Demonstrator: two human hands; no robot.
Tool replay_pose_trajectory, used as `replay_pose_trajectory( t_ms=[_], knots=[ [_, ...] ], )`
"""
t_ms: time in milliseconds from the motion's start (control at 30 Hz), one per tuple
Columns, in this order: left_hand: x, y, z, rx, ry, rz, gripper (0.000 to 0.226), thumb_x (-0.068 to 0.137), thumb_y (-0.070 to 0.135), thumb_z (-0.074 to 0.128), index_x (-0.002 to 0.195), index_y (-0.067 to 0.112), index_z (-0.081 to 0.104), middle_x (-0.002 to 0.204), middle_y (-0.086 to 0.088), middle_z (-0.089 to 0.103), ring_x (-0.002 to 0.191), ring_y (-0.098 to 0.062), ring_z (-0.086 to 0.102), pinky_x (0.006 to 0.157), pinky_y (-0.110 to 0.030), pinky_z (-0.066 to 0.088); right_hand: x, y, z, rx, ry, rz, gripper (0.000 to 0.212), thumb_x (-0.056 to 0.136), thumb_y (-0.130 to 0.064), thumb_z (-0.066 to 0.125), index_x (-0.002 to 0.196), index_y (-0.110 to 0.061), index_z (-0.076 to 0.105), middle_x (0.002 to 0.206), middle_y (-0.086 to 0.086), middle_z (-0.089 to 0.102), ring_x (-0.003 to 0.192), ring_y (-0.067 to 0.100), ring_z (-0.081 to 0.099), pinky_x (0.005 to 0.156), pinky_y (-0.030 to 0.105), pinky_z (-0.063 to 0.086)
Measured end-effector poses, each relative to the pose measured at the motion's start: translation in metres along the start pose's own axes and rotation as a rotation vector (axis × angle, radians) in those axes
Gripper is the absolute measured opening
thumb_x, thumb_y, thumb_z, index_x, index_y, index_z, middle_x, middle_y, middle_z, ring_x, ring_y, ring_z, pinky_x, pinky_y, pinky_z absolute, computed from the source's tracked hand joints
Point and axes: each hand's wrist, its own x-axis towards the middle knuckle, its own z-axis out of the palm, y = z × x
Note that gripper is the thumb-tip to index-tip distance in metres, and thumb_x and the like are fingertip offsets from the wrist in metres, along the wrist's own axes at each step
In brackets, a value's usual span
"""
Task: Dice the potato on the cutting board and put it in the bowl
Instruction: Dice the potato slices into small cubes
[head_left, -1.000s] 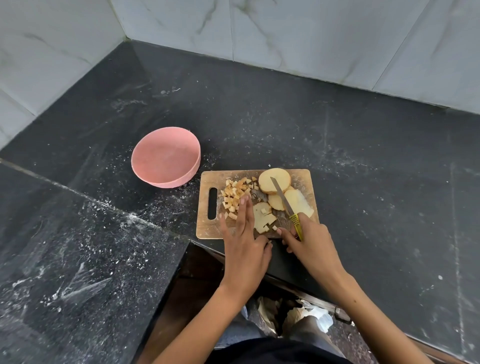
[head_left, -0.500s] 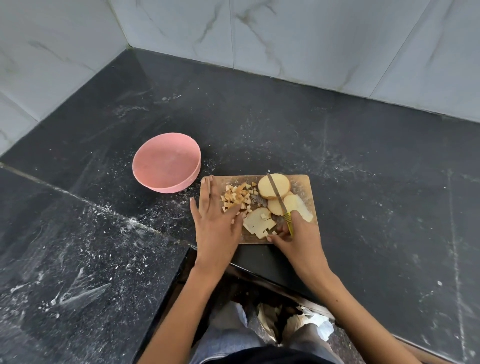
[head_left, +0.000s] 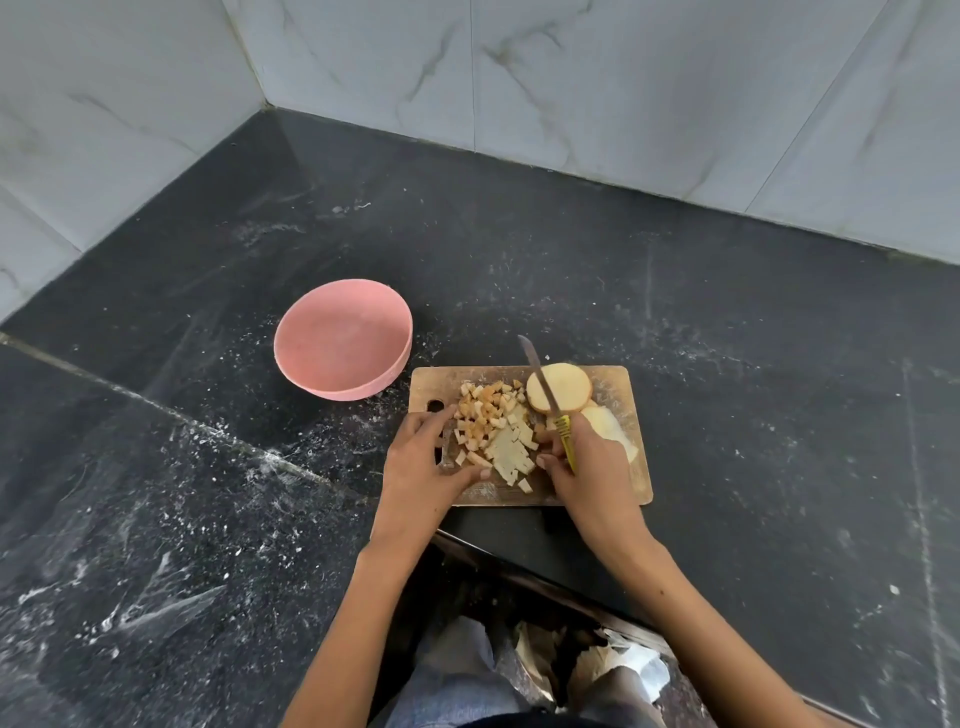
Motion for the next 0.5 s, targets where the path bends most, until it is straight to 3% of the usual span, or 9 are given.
replay_pose_trajectory(
  t_ms=[100, 233, 267, 367, 500],
  knots=[
    [-0.001, 0.001, 0.001, -0.023, 0.003, -0.031, 0.075, 0.060, 0.013, 0.090, 0.129, 0.016, 0.060, 0.106, 0.002, 0.055, 0.078, -0.003, 0.055, 0.073, -0.003, 0.039, -0.008, 0.003, -0.006, 0.021, -0.073, 0.064, 0.033, 0.078, -0.017, 0.078, 0.084, -0.021, 0.046, 0.085, -0.009, 0.063, 0.076, 0.003, 0.062, 0.067, 0.022, 0.052],
    [0.003, 0.005, 0.005, -0.071, 0.036, -0.088, 0.062, 0.063, 0.004, 0.087, 0.121, 0.013, 0.066, 0.098, 0.007, 0.059, 0.075, -0.006, 0.061, 0.073, -0.019, 0.054, -0.008, -0.003, 0.008, 0.034, -0.098, 0.104, 0.040, 0.072, -0.017, 0.083, 0.081, -0.021, 0.044, 0.081, -0.005, 0.061, 0.069, 0.007, 0.062, 0.066, 0.033, 0.056],
    [0.003, 0.007, 0.005, -0.084, 0.040, -0.098, 0.058, 0.065, 0.002, 0.086, 0.119, 0.011, 0.066, 0.095, 0.008, 0.059, 0.074, -0.005, 0.061, 0.071, -0.017, 0.054, -0.005, -0.005, 0.011, 0.042, -0.074, 0.104, 0.039, 0.072, -0.016, 0.083, 0.082, -0.020, 0.046, 0.079, -0.005, 0.061, 0.069, 0.007, 0.062, 0.066, 0.034, 0.056],
    [0.004, 0.012, 0.004, -0.142, 0.056, -0.139, 0.054, 0.067, -0.003, 0.083, 0.117, 0.008, 0.067, 0.091, 0.006, 0.061, 0.068, -0.002, 0.061, 0.065, -0.010, 0.052, 0.000, -0.012, 0.018, 0.057, 0.001, 0.101, 0.035, 0.073, -0.016, 0.081, 0.085, -0.017, 0.048, 0.077, -0.008, 0.059, 0.069, 0.004, 0.060, 0.067, 0.032, 0.056],
    [0.005, 0.012, 0.002, -0.245, 0.062, -0.196, 0.047, 0.071, -0.004, 0.081, 0.114, 0.008, 0.067, 0.086, 0.005, 0.065, 0.066, -0.001, 0.062, 0.065, -0.010, 0.052, 0.004, -0.020, 0.020, 0.088, 0.055, 0.048, 0.031, 0.080, -0.013, 0.075, 0.084, -0.018, 0.045, 0.080, -0.009, 0.061, 0.074, 0.004, 0.061, 0.068, 0.025, 0.055]
  ],
)
